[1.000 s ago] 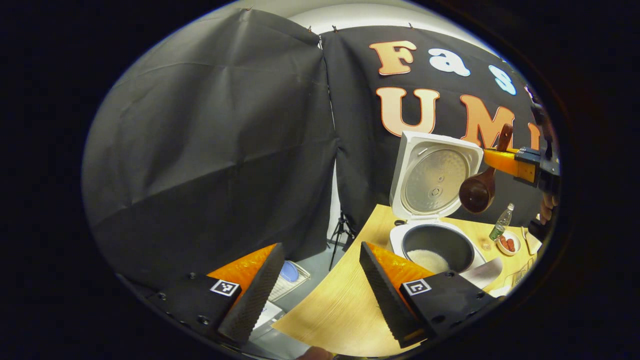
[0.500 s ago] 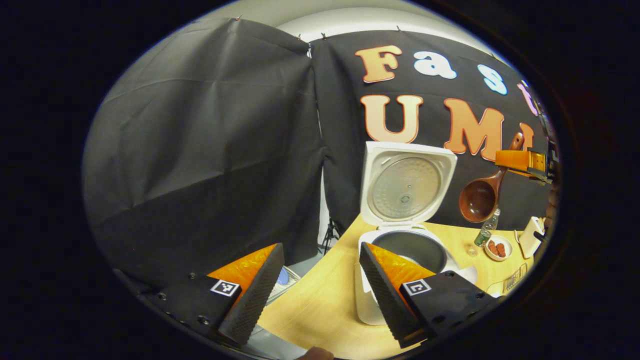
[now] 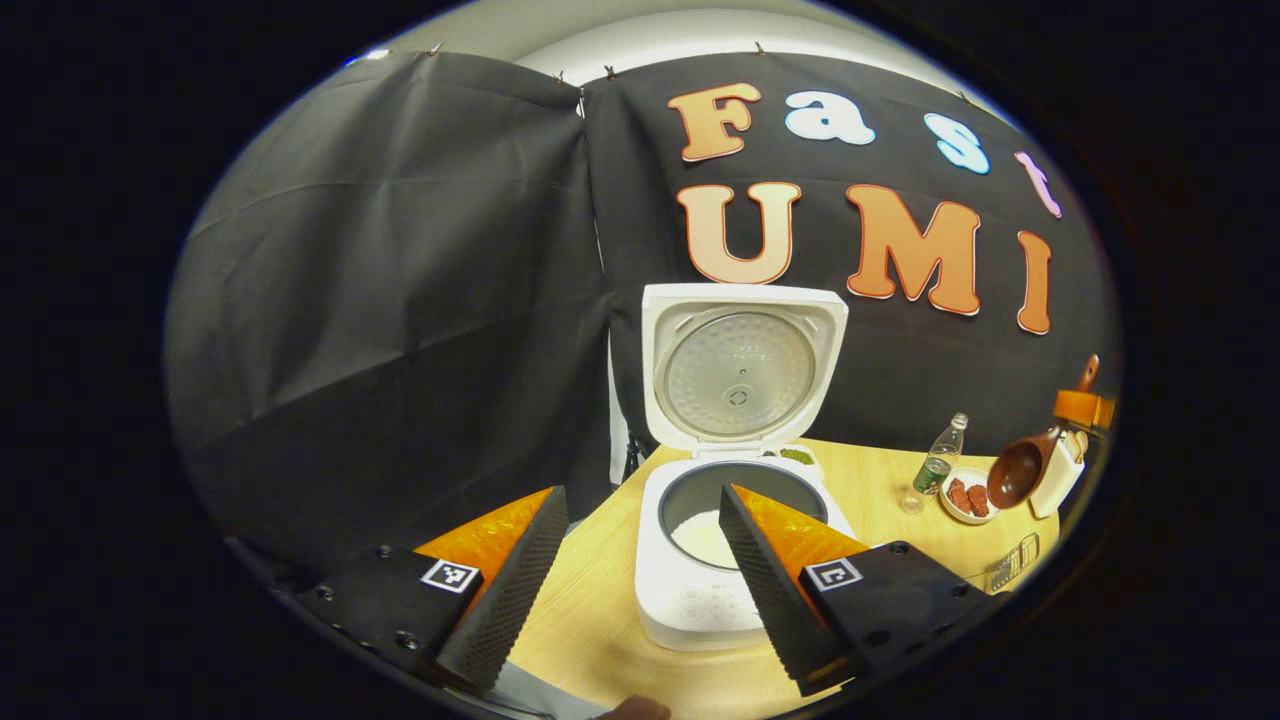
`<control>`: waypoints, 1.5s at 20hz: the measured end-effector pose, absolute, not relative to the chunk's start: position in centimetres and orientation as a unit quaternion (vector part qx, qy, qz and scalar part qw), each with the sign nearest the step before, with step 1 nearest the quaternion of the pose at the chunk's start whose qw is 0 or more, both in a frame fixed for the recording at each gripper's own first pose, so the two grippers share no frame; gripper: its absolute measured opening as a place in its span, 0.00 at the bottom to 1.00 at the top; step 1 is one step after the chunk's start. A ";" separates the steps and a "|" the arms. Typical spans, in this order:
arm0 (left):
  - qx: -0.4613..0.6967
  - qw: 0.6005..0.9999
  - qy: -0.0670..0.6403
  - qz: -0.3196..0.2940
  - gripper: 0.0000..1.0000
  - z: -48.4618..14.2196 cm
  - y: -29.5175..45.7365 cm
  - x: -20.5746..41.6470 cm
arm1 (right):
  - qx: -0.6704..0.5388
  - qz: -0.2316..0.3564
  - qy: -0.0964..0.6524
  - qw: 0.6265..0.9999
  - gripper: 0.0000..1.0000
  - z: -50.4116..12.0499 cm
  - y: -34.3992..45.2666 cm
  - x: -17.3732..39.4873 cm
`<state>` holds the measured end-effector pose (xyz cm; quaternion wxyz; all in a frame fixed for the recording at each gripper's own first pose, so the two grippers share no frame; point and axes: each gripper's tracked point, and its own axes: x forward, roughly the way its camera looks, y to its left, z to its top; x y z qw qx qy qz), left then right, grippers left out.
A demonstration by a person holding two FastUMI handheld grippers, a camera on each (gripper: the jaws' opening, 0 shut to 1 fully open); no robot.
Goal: Close the left gripper, press the button to open the rice cooker; take a wooden spoon from the chopstick holder with the right hand, scoop a spoonful of rice and pour it into the rice cooker, then put the wooden spoon back into the chopstick holder.
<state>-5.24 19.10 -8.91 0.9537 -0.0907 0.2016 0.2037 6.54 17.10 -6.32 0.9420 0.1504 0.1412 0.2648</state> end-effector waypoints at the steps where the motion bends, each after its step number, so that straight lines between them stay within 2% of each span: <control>1: -0.089 0.954 0.199 0.204 1.00 -8.7 18.7 -5.0 | 0.150 0.251 0.149 0.945 0.07 -7.2 15.4 6.7; 8: -0.085 0.956 0.199 0.196 1.00 -7.9 15.8 -3.3 | 0.132 0.153 0.207 0.957 0.06 -14.6 4.0 7.6; 11: -0.071 0.955 0.200 0.206 1.00 -7.2 15.8 -2.7 | 0.125 0.116 0.205 0.964 0.06 -16.4 0.3 7.9; 17: -0.049 0.957 0.187 0.216 1.00 -5.0 16.0 -2.0 | 0.125 0.102 0.221 0.962 0.06 -19.9 -2.1 9.0; 22: -0.076 0.958 0.176 0.215 1.00 -2.3 17.1 0.5 | 0.141 0.102 0.244 0.954 0.07 -23.3 -2.0 9.4; 26: -0.080 0.956 0.183 0.216 1.00 -0.1 18.9 4.2 | 0.157 0.115 0.259 0.946 0.11 -24.9 -1.2 9.0; 30: -0.097 0.957 0.176 0.209 1.00 2.6 21.3 10.6 | 0.164 0.106 0.272 0.942 0.16 -25.7 -1.7 8.5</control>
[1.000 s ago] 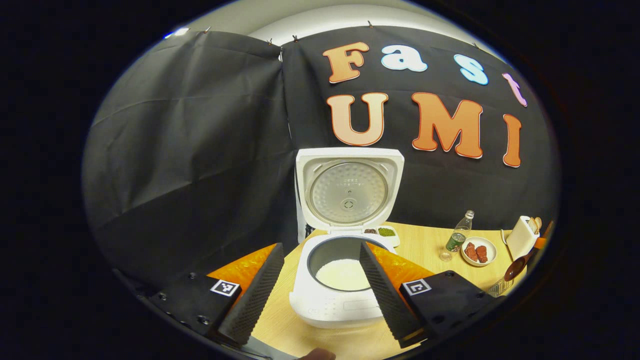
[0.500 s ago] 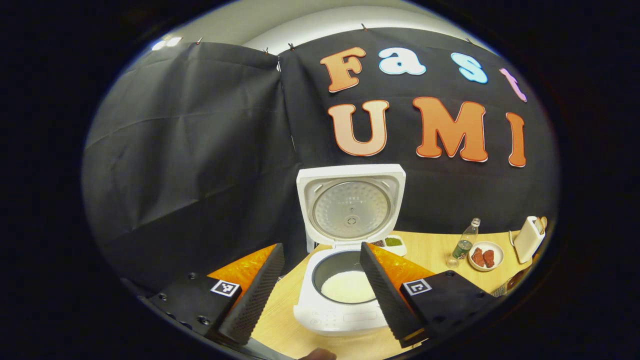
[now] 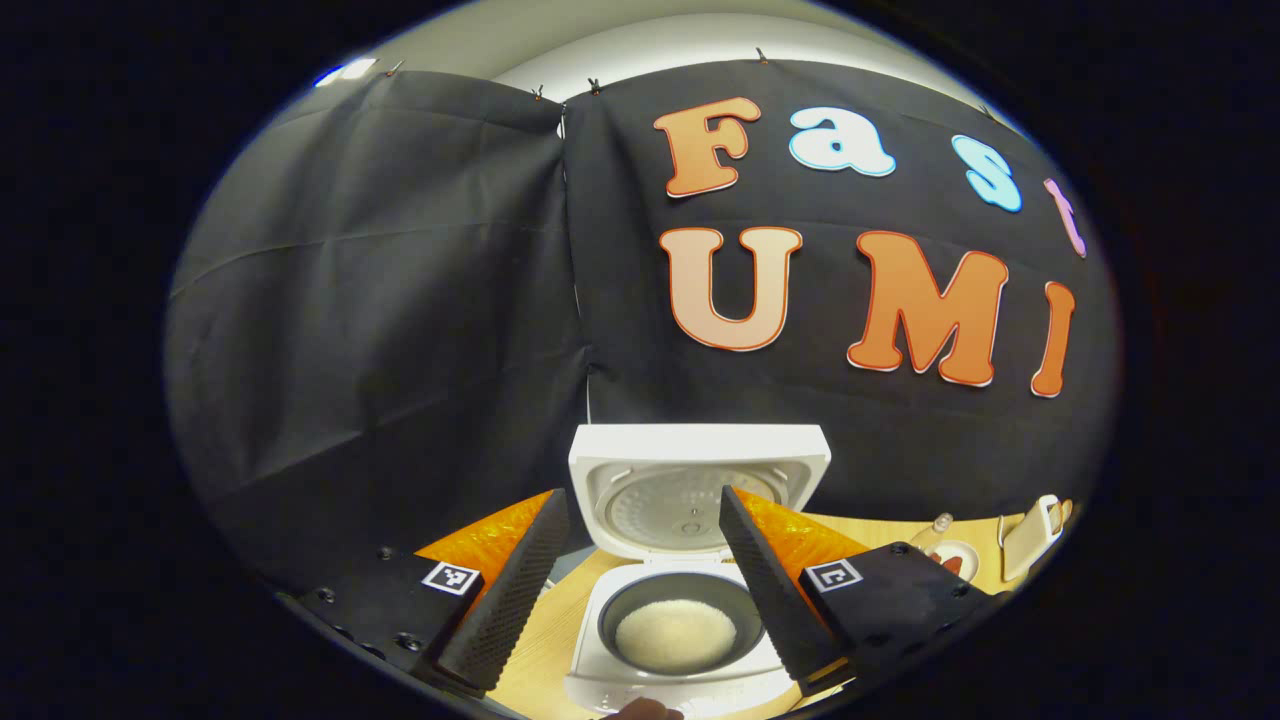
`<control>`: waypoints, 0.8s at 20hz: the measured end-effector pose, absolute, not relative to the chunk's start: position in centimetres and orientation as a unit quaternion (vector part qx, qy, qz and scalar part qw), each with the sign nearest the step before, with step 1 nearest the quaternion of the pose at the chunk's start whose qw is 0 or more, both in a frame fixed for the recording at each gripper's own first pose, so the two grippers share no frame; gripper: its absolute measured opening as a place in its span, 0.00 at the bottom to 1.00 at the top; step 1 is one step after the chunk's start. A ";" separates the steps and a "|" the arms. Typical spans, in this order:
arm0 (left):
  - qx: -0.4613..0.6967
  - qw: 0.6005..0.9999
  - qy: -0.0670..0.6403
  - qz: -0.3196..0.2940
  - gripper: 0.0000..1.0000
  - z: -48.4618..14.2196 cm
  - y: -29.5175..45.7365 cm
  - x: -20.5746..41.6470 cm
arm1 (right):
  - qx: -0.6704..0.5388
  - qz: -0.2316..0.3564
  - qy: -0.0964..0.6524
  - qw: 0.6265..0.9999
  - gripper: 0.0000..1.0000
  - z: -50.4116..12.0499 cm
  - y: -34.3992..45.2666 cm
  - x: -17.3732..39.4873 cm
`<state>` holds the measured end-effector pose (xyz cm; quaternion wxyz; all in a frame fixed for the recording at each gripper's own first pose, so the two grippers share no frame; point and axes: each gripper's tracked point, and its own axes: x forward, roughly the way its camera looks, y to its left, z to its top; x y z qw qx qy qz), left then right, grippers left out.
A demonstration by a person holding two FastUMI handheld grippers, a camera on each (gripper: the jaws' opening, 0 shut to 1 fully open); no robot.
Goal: Close the left gripper, press the button to open the rice cooker; take a wooden spoon from the chopstick holder with the right hand, scoop a spoonful of rice and pour it into the rice cooker, then put the wooden spoon back into the chopstick holder.
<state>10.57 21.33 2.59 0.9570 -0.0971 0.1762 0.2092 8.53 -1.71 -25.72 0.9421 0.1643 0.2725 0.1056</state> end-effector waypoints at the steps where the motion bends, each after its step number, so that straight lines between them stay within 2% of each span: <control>1: -0.097 0.957 0.177 0.207 1.00 2.9 21.9 12.0 | 0.164 0.100 0.270 0.943 0.17 -25.5 -2.2 8.5; 5: -0.073 0.965 0.170 0.186 1.00 4.2 22.5 17.8 | 0.155 0.080 0.263 0.949 0.28 -24.1 -3.4 7.8; 7: -0.087 0.966 0.173 0.170 1.00 4.1 22.3 20.2 | 0.154 0.069 0.256 0.952 0.43 -22.8 -4.2 7.3; 8: -0.098 0.965 0.178 0.167 1.00 3.6 22.4 21.1 | 0.153 0.065 0.251 0.954 0.54 -22.1 -4.6 7.0; 9: -0.101 0.963 0.187 0.168 1.00 3.0 22.7 22.0 | 0.149 0.059 0.243 0.957 0.53 -21.3 -5.2 6.6; 10: -0.104 0.961 0.197 0.164 1.00 2.3 22.7 22.7 | 0.146 0.052 0.235 0.959 0.66 -20.4 -5.8 6.3; 12: -0.109 0.957 0.223 0.153 1.00 0.9 22.2 23.7 | 0.144 0.041 0.216 0.965 0.74 -18.3 -6.9 5.5; 15: -0.117 0.940 0.285 0.149 1.00 -2.0 21.5 23.9 | 0.142 0.040 0.193 0.970 0.77 -15.6 -7.5 4.5; 16: -0.106 0.939 0.286 0.157 1.00 -1.9 21.9 23.8 | 0.139 0.039 0.186 0.972 0.78 -14.9 -7.6 4.4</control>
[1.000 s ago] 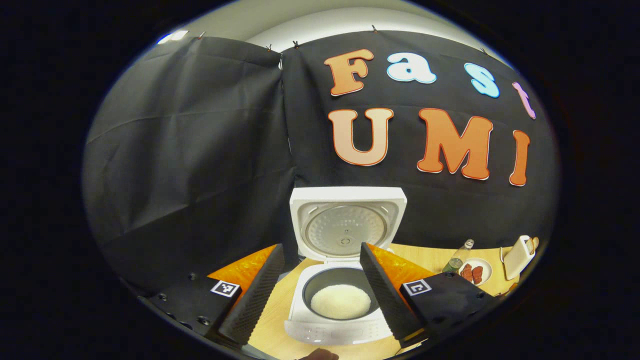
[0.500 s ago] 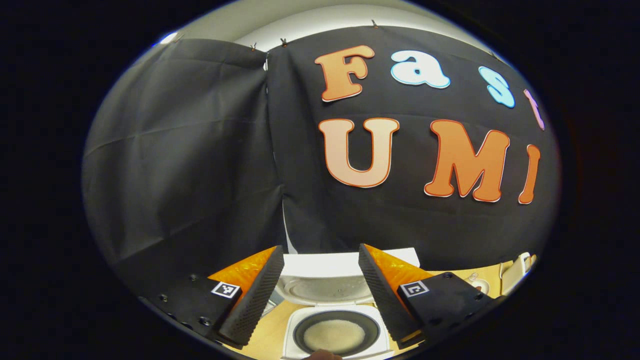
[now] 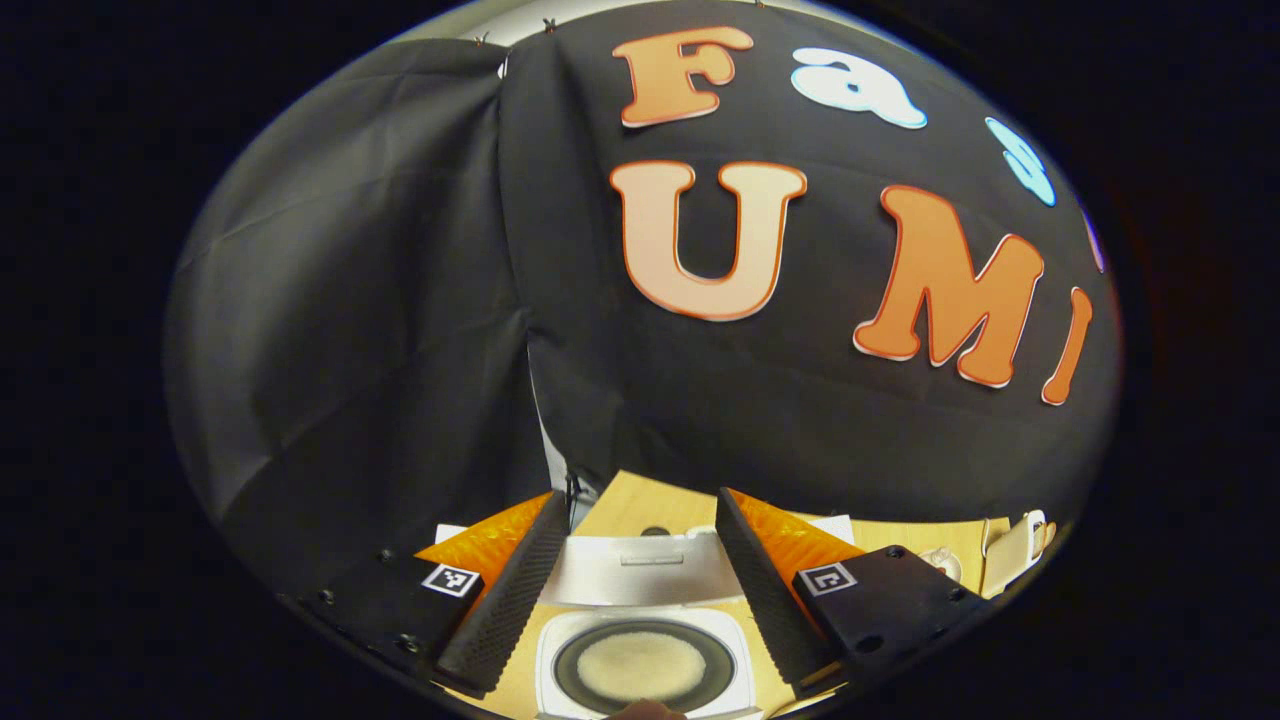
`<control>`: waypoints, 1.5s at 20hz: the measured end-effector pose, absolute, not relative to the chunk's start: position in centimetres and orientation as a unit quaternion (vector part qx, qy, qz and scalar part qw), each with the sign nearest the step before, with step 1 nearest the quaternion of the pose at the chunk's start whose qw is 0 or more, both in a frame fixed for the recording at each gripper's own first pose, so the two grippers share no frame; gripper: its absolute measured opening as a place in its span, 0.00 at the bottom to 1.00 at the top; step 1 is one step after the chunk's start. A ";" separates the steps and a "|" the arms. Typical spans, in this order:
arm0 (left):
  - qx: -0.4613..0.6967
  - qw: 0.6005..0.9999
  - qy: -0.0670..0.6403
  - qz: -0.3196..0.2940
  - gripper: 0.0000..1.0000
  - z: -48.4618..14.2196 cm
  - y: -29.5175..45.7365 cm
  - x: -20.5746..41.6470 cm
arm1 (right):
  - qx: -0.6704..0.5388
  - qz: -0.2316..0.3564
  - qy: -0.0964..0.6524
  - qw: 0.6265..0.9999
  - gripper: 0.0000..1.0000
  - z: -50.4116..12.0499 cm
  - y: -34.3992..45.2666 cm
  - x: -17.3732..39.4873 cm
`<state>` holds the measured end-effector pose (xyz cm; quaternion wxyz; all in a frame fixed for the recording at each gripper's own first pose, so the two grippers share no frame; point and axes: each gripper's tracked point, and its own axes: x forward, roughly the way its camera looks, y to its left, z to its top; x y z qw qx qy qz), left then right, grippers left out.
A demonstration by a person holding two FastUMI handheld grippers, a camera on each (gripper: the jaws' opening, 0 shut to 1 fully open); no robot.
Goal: Close the left gripper, press the button to open the rice cooker; take a wooden spoon from the chopstick holder with the right hand, scoop a spoonful of rice and pour it into the rice cooker, then put the wooden spoon back into the chopstick holder.
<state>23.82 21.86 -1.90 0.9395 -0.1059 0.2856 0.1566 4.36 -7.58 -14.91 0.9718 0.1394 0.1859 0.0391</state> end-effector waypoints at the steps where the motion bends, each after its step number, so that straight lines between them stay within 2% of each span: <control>1: -0.106 0.937 0.296 0.155 1.00 -1.9 21.7 23.5 | 0.136 0.040 0.180 0.973 0.78 -14.3 -7.7 4.3; 6: -0.125 0.923 0.342 0.124 1.00 -3.0 20.4 22.2 | 0.133 0.054 0.178 0.974 0.78 -13.6 -6.4 4.2; 15: -0.166 0.854 0.485 0.089 1.00 -10.3 14.9 12.4 | 0.126 0.086 0.166 0.974 0.78 -12.8 -4.1 4.8; 23: -0.159 0.805 0.564 0.090 1.00 -16.2 12.0 7.8 | 0.111 0.109 0.172 0.973 0.78 -13.2 -1.7 4.8; 27: -0.171 0.765 0.611 0.108 1.00 -21.1 10.6 5.6 | 0.097 0.119 0.170 0.973 0.78 -13.0 -0.7 4.4; 30: -0.171 0.767 0.609 0.112 1.00 -20.9 10.6 5.5 | 0.086 0.124 0.168 0.974 0.78 -12.6 -0.1 4.1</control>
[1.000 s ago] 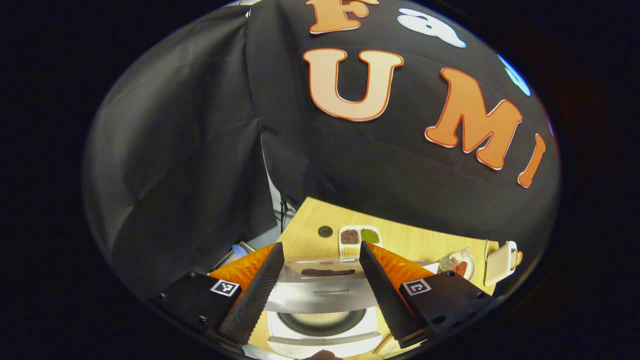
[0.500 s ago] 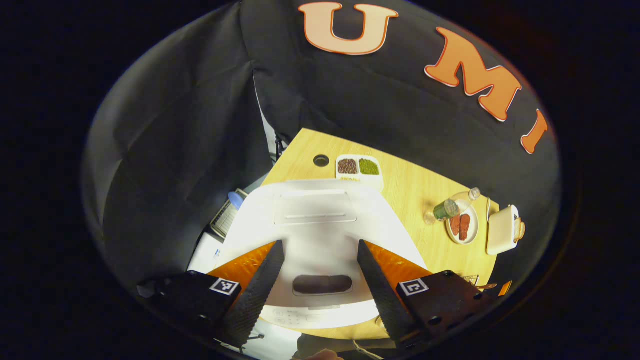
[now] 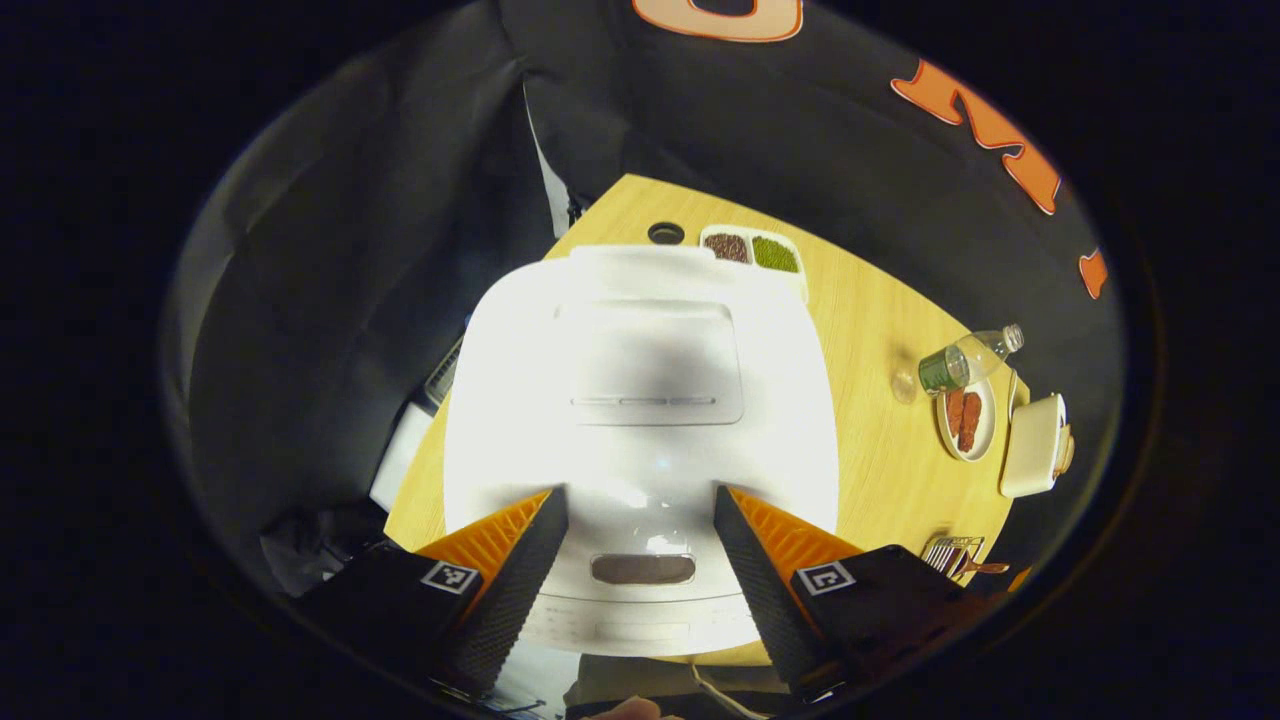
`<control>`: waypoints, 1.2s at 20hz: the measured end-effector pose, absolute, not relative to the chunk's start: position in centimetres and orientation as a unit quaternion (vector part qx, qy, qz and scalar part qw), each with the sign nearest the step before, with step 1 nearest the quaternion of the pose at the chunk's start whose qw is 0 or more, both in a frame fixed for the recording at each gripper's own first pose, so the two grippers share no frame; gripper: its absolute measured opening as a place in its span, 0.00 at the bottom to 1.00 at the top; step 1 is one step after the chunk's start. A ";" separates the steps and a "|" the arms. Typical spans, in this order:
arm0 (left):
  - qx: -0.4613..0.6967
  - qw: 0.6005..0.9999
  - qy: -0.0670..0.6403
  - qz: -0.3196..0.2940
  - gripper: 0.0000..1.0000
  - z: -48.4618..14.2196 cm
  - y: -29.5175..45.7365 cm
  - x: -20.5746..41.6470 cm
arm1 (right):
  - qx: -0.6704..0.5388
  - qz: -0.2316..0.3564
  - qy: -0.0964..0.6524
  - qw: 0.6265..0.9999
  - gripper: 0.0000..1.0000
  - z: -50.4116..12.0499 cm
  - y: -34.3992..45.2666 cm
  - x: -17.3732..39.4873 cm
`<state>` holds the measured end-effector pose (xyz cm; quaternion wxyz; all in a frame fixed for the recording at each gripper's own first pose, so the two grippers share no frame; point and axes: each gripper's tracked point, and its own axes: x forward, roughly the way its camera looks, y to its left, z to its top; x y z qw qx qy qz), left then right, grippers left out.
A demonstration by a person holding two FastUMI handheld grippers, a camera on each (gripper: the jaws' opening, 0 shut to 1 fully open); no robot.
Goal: Close the left gripper, press the button to open the rice cooker; take a wooden spoon from the chopstick holder with the right hand, scoop a spoonful of rice and pour it into the rice cooker, then put the wooden spoon back into the chopstick holder.
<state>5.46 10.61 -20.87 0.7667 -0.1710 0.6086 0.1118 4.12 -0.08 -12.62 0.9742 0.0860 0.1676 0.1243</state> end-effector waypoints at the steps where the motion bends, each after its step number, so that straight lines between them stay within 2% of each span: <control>1: -0.169 0.773 0.602 0.109 1.00 -21.3 10.8 5.9 | 0.083 0.127 0.166 0.974 0.78 -12.4 0.2 4.0; 3: -0.173 0.778 0.596 0.102 1.00 -21.6 11.5 6.1 | 0.078 0.130 0.162 0.975 0.78 -11.8 0.7 3.9; 6: -0.195 0.806 0.553 0.084 1.00 -19.8 10.7 6.8 | 0.070 0.132 0.147 0.978 0.78 -10.3 1.4 4.2; 11: -0.142 0.900 0.404 0.082 1.00 -11.4 11.9 8.6 | 0.045 0.129 0.129 0.982 0.78 -8.0 2.3 4.4; 14: -0.111 0.940 0.314 0.069 1.00 -6.1 11.2 8.7 | 0.040 0.131 0.103 0.985 0.78 -5.1 3.5 4.1; 19: -0.079 0.979 0.181 0.053 1.00 1.7 9.9 7.5 | 0.038 0.131 0.053 0.989 0.78 -0.4 4.7 4.1; 24: -0.037 0.996 0.061 0.049 1.00 7.0 7.9 5.2 | 0.030 0.132 0.002 0.991 0.78 2.8 5.8 3.3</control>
